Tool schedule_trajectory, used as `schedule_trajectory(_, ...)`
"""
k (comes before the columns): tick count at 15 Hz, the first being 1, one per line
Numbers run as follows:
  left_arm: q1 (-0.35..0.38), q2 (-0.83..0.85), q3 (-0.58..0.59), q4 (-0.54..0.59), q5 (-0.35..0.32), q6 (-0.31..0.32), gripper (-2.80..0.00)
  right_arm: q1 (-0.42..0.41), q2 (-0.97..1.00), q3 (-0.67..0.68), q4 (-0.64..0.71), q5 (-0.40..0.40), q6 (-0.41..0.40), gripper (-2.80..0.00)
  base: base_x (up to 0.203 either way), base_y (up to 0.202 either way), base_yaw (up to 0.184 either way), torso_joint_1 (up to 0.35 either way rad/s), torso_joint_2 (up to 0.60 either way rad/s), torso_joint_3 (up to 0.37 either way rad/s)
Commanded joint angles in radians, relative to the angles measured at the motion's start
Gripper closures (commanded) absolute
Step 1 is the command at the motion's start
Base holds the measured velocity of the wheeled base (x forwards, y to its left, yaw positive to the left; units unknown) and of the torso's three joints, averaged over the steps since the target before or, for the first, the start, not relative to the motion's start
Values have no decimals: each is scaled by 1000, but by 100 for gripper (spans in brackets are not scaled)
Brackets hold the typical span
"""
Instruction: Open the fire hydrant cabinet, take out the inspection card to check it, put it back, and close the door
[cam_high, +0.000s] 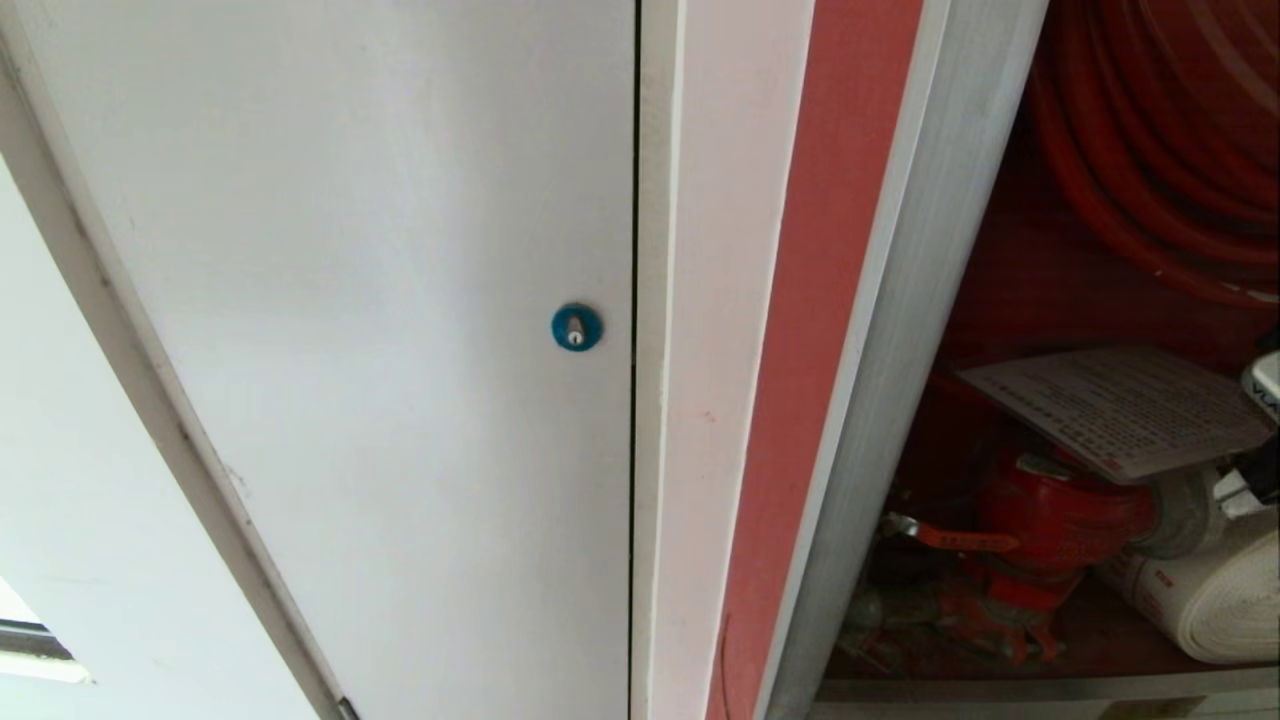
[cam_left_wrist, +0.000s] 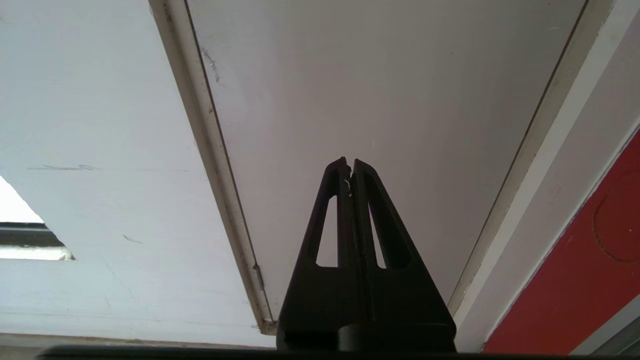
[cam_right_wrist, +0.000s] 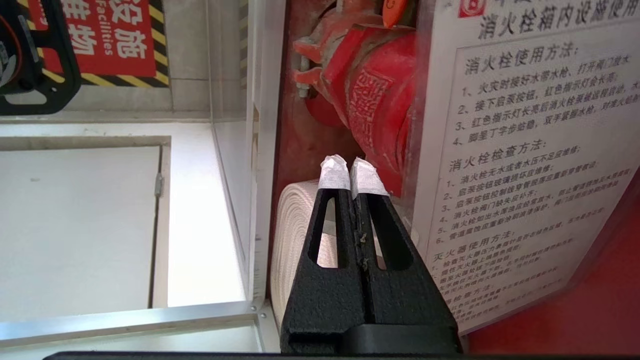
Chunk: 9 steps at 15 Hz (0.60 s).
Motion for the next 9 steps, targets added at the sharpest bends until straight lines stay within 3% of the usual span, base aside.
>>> schedule_trajectory(1,0,0,3,0,0,0,0,0,13,-3,4,1,-4,0,0,0,0,0,0,0)
schedule_trajectory(9,0,0,3,0,0,0,0,0,54,-58,-20,-2,23,0,0,0,0,0,0,0)
